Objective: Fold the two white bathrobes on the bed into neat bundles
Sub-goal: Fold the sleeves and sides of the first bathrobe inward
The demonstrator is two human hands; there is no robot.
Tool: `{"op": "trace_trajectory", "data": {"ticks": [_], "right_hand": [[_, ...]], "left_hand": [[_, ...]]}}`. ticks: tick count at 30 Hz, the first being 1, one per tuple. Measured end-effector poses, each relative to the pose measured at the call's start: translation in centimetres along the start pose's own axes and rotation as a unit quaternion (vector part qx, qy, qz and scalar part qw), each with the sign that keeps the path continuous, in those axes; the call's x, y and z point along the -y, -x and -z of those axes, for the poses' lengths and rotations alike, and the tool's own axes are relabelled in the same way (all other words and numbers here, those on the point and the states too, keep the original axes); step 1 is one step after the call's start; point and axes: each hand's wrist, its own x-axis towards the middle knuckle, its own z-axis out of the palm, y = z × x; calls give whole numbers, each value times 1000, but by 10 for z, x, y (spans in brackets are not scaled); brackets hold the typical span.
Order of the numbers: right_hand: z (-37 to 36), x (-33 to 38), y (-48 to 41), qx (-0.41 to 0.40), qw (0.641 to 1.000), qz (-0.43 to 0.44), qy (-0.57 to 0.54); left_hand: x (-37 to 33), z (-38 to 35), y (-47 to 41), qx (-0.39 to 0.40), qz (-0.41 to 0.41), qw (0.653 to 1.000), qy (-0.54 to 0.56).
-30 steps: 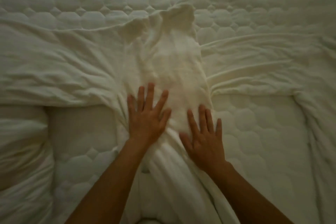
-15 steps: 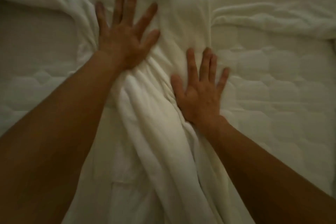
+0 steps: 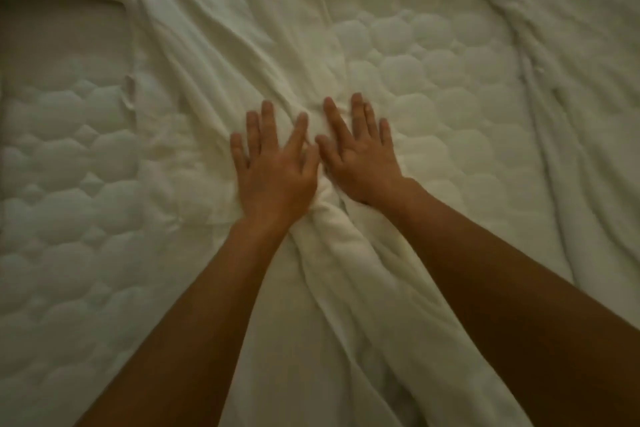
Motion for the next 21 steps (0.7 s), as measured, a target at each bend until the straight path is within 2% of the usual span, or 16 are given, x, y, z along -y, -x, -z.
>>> {"op": "trace_trajectory", "data": {"ticks": [4, 7, 10, 13, 17, 19, 21], "right_hand": [[-6, -31, 104, 40, 999, -28, -2], [-9, -49, 175, 30, 999, -34, -17], [-15, -54, 239, -48, 996, -33, -64], [-19, -50, 285, -113, 987, -34, -106], [-22, -64, 334, -134, 988, 25, -73], [-24, -80, 356, -126, 988, 12, -90], [-24, -92, 370, -136, 984, -9, -118]], "left_hand": [[-16, -27, 105, -95, 22, 989, 112], [-43, -37, 192, -58, 96, 961, 252], [-70, -35, 265, 3, 107, 954, 279], [-83, -37, 300, -17, 147, 930, 336], [-93, -31, 319, -47, 176, 917, 354], [-99, -33, 328, -55, 150, 929, 334], [-101, -40, 335, -29, 92, 959, 268]]}}
